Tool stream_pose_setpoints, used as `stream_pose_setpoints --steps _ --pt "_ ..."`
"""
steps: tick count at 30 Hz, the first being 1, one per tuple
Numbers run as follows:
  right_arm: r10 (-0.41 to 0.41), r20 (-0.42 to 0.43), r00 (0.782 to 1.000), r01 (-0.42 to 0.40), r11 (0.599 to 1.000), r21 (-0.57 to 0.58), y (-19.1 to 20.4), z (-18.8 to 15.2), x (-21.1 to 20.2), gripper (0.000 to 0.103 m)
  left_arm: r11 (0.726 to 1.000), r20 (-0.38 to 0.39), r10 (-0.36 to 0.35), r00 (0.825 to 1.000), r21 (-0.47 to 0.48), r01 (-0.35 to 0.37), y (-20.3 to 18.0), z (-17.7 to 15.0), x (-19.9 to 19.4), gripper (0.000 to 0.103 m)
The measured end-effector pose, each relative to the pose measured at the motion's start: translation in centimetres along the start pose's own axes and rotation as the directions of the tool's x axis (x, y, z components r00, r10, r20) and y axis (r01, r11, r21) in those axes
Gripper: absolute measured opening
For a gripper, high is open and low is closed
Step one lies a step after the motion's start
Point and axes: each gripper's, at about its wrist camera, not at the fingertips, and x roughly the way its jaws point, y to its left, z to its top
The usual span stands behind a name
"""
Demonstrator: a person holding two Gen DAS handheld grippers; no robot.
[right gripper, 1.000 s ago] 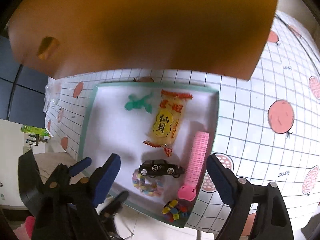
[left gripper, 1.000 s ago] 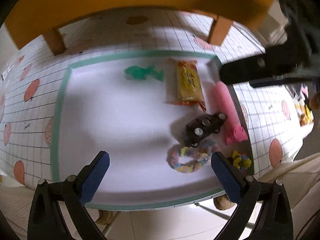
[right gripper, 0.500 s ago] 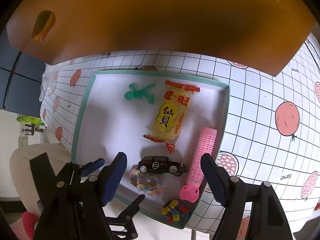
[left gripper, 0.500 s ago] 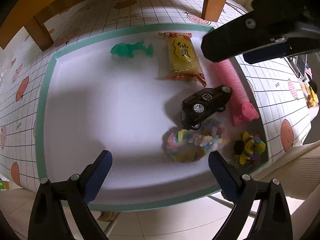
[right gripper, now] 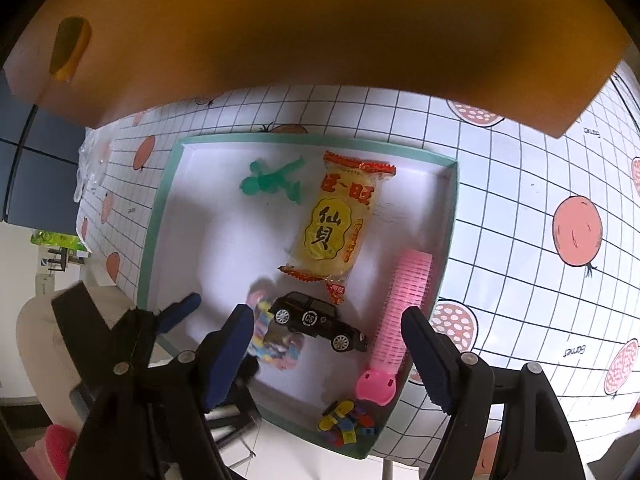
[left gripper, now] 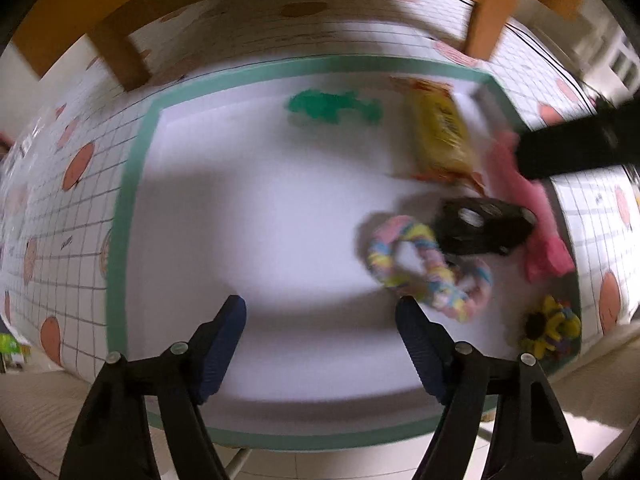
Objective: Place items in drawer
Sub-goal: 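Grasp the black toy car with the right tool while the left tool nears the rainbow rope toy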
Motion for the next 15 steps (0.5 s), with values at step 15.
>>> stream_pose_setpoints --steps 15 --pt "-0.058 -0.076 0.995 0.047 0.99 -0.135 2.1 -0.6 2.8 0.056 0.987 0.021 -0.126 0.992 -0.093 0.128 3.9 -0.3 -2.0 0.076"
